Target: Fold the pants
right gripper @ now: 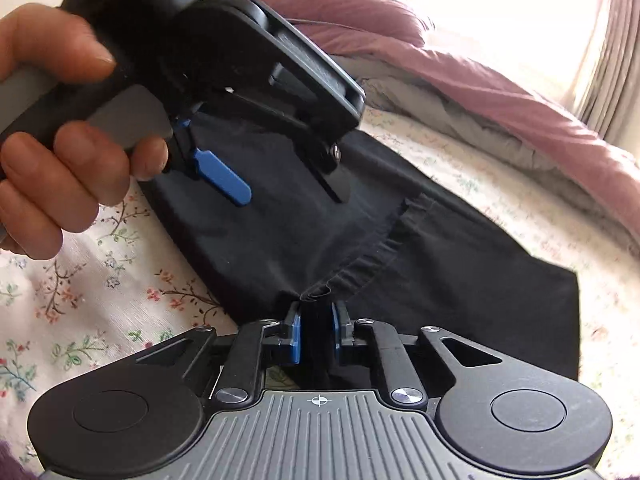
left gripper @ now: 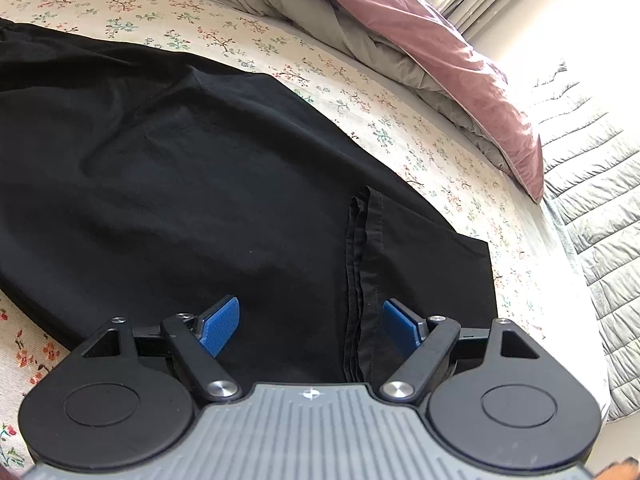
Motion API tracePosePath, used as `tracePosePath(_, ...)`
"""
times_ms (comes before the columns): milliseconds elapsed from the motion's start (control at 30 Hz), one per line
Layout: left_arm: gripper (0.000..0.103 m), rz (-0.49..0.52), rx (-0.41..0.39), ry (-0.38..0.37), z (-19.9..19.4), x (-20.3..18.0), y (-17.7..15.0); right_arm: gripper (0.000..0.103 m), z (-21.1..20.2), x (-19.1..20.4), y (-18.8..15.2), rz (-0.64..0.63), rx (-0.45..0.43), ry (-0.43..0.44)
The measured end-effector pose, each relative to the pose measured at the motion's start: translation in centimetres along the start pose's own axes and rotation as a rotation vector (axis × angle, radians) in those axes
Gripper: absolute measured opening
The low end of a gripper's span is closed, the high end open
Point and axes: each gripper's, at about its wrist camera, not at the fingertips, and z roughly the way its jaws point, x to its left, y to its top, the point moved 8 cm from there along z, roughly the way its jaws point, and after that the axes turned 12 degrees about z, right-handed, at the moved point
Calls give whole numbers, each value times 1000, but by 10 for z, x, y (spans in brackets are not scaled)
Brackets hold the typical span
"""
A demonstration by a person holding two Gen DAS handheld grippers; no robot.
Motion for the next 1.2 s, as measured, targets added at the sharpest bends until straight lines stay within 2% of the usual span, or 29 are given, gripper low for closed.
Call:
tracePosePath(67, 95, 13, 24, 15, 3, 1, -3, 24, 6, -3, -3, 31, 31, 1)
tracePosePath(267, 95, 9, 27, -10, 5, -2, -5, 24, 11, -17, 2, 146, 27, 22)
tracePosePath(300, 95, 2, 30, -21, 5, -2, -6, 21, 12, -18, 2, 157, 32, 33)
tracePosePath(333, 95, -12, 35, -38, 5, -2, -6, 12, 12, -18, 2, 169, 35, 43)
tracePosePath(367, 95, -36, 40, -60, 5, -1, -6, 9, 10, -17, 4, 174, 30, 55)
tracePosePath(500, 95, -106, 39, -115, 6, 2, -4, 8, -15, -2, 17, 145, -47, 85)
tracePosePath(533, 95, -107, 39, -116, 7, 2, -5, 3, -19, -1, 18, 144, -57, 89)
tracePosePath(667, 95, -92, 53, -126, 12, -5, -6, 2, -23, 1, 17, 149, -70, 43)
tracePosePath(833, 95, -47, 55, -159, 25, -18, -6, 2, -35, 14, 19, 148, -113, 40)
tracePosePath(900, 92, -8, 53, -151, 29, -23, -4, 2, -39, 18, 19, 142, -119, 44)
tracePosePath(1000, 81, 47, 59, -139, 34, -27, 2, 2, -44, 23, 18, 126, -126, 44)
tracePosePath(1067, 68, 111, 50, -112, 36, -29, 6, 2, -46, 23, 17, 125, -128, 45)
tracePosePath(1200, 54, 214, 33, -70, 41, -33, 12, 2, -49, 22, 18, 131, -134, 52)
